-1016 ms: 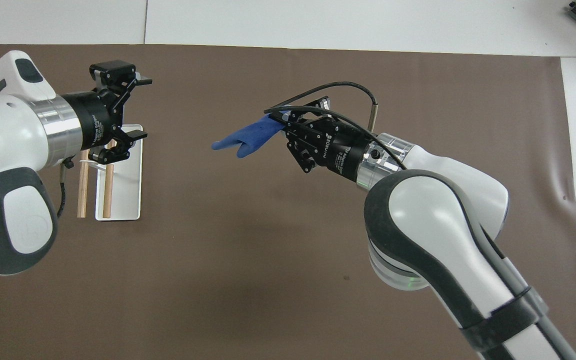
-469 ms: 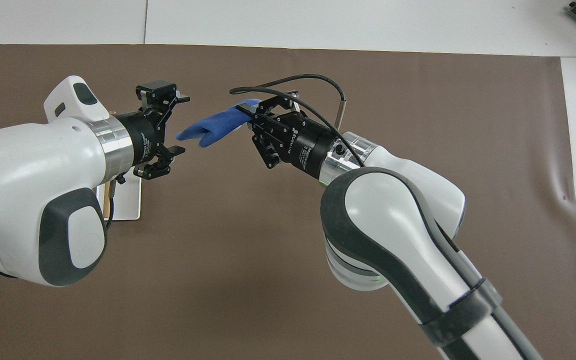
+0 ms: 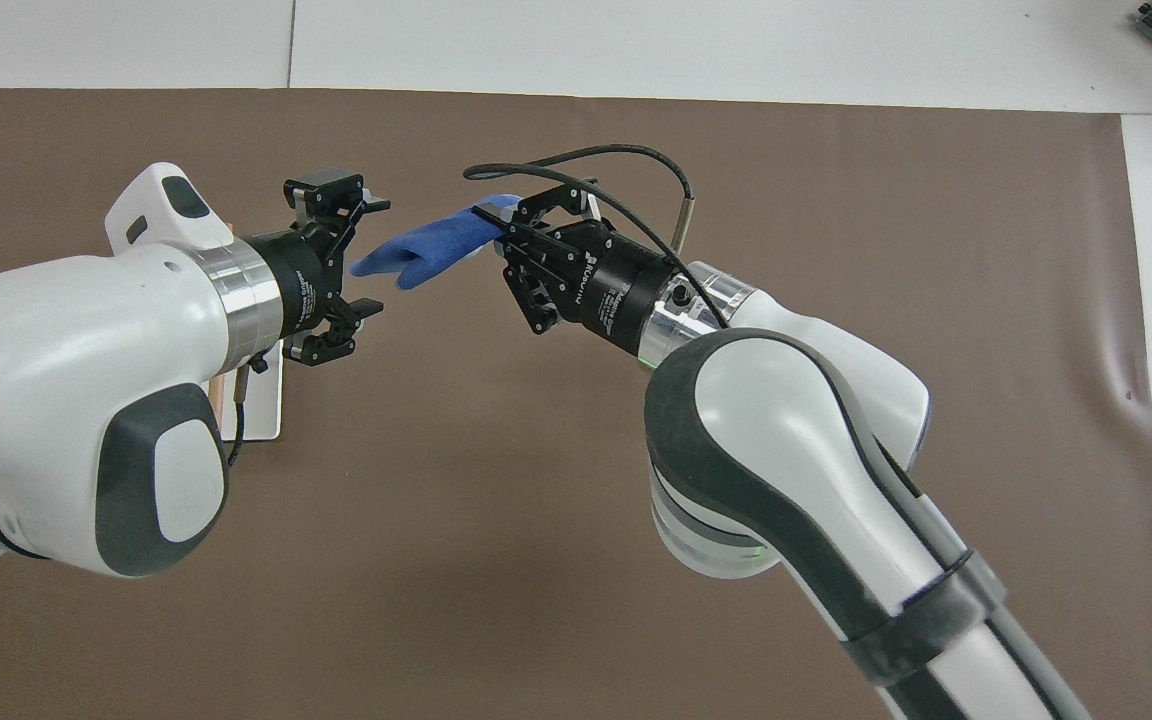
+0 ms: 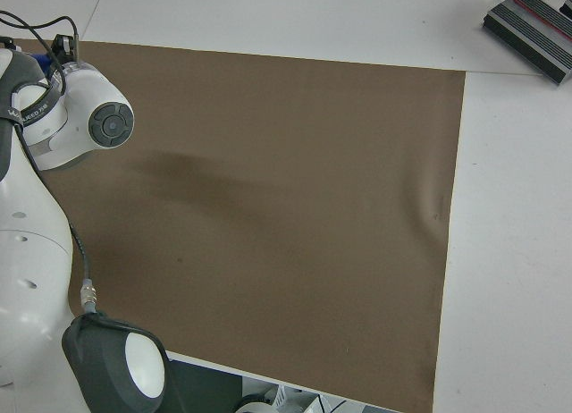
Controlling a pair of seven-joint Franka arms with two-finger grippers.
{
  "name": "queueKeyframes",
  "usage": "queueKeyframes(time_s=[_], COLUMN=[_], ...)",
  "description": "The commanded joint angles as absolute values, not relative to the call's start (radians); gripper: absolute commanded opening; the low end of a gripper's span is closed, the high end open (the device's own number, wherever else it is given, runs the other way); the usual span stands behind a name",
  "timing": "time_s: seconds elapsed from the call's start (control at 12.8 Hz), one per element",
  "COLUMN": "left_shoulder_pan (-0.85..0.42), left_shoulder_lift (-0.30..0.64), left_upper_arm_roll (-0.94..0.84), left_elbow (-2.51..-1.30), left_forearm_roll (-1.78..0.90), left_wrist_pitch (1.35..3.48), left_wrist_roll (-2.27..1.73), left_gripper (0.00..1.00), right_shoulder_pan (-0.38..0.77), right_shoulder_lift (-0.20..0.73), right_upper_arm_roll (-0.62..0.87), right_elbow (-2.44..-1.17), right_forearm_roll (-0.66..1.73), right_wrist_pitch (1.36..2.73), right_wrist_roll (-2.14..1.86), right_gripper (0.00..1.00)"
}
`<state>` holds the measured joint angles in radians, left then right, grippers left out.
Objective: Right arm passes towel to left arm to hang
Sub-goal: 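Grasp the towel with the left gripper and open the right gripper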
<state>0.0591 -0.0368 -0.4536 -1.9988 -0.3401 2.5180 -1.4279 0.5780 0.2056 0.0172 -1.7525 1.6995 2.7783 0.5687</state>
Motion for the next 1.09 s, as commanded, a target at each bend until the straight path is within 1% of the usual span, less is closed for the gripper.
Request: queueKeyframes(time_s=[0.0,0.08,0.16,0.23,0.39,0.47,0.78,0.94,1.02], left_shoulder_pan=[0.051,0.051,0.051,0.052,0.055,0.055,0.063,0.064,0.066], left_shoulder_lift=[-0.043,-0.043,-0.043,-0.043,-0.043,-0.043,-0.031,-0.029,-0.028], left_upper_arm_roll=[-0.449,-0.449,-0.449,-0.449,-0.449,-0.449,-0.449,-0.448,-0.446], left_elbow=[-2.019,-2.019,-2.019,-2.019,-2.019,-2.019,-2.020,-2.014,-2.010], left_forearm_roll=[-0.357,-0.357,-0.357,-0.357,-0.357,-0.357,-0.357,-0.357,-0.357], left_wrist_pitch=[2.543,2.542,2.543,2.543,2.545,2.548,2.559,2.559,2.559], left_wrist_roll=[-1.420,-1.420,-1.417,-1.410,-1.410,-1.410,-1.410,-1.408,-1.407], left_gripper=[1.00,0.88,0.62,0.41,0.11,0.00,0.00,0.00,0.00], right_shoulder_pan=[0.575,0.574,0.572,0.571,0.565,0.561,0.558,0.554,0.552], right_shoulder_lift=[0.219,0.219,0.219,0.219,0.219,0.219,0.221,0.221,0.221], right_upper_arm_roll=[0.021,0.021,0.021,0.021,0.021,0.021,0.021,0.018,0.017], right_elbow=[-1.729,-1.729,-1.729,-1.729,-1.729,-1.729,-1.733,-1.744,-1.761], right_forearm_roll=[1.724,1.724,1.724,1.724,1.724,1.723,1.710,1.706,1.697], right_wrist_pitch=[2.795,2.795,2.792,2.789,2.787,2.787,2.790,2.799,2.809], right_wrist_roll=[0.561,0.558,0.557,0.557,0.555,0.557,0.554,0.500,0.448], right_gripper=[0.00,0.00,0.00,0.00,0.00,0.00,0.00,0.85,0.98])
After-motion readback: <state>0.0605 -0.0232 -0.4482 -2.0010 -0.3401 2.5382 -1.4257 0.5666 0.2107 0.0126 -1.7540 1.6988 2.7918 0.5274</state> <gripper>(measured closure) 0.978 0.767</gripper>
